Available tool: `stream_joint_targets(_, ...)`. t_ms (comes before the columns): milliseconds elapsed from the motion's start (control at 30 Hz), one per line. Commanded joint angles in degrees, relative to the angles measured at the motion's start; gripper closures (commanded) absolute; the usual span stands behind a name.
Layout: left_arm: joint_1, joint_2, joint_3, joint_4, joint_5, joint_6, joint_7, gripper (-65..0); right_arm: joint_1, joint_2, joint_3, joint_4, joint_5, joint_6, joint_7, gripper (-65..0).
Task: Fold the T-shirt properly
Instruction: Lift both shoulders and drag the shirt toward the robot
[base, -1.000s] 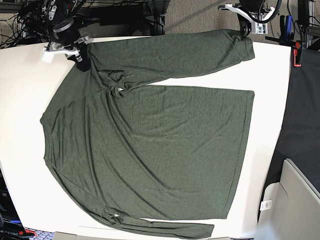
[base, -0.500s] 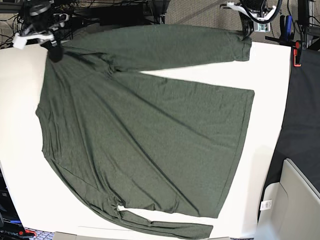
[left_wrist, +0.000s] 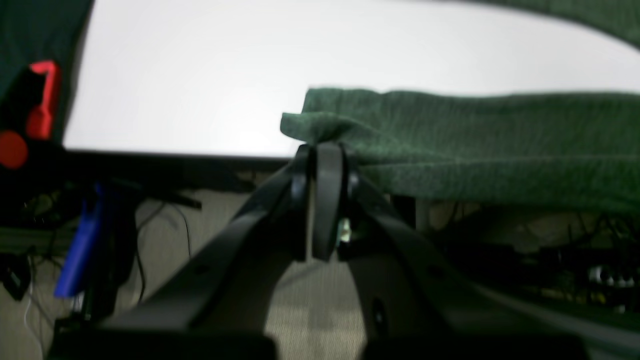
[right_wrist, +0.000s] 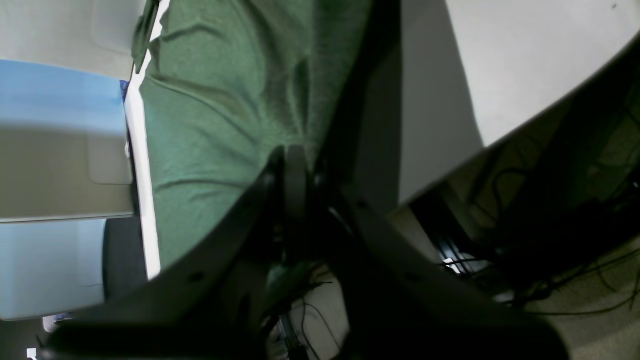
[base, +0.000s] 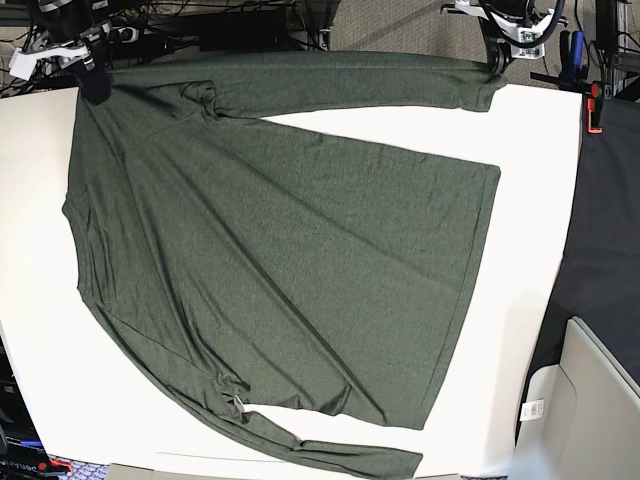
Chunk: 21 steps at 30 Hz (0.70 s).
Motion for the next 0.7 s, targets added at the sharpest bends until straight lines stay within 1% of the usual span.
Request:
stream_joint_targets(0, 1.0, -0.2, -0.5, 1.1, -0.2, 0.4, -2.3, 0.0, -0.4, 0.5, 0.5, 1.3, 1.9, 0.8, 1.0, -1.1)
stream_joint_targets(167, 0.1, -0.2, -0.5, 1.6, -0.2, 0.4, -2.9, 0.0, 1.6, 0.5, 0.5, 1.3, 1.5, 0.8, 1.1, -1.1)
stream_joint_targets(333, -3.6, -0.2, -0.5, 2.3, -0.1, 0.4, -2.9, 0.0, 3.6, 0.5, 0.5, 1.2, 1.1, 0.8, 2.6, -1.1)
stream_joint_targets(667, -13.9, -0.2, -0.4, 2.3, 0.2, 0.4, -1.8, 0.0, 11.0, 0.0, 0.1, 0.7, -6.6, 0.9, 2.6, -1.1)
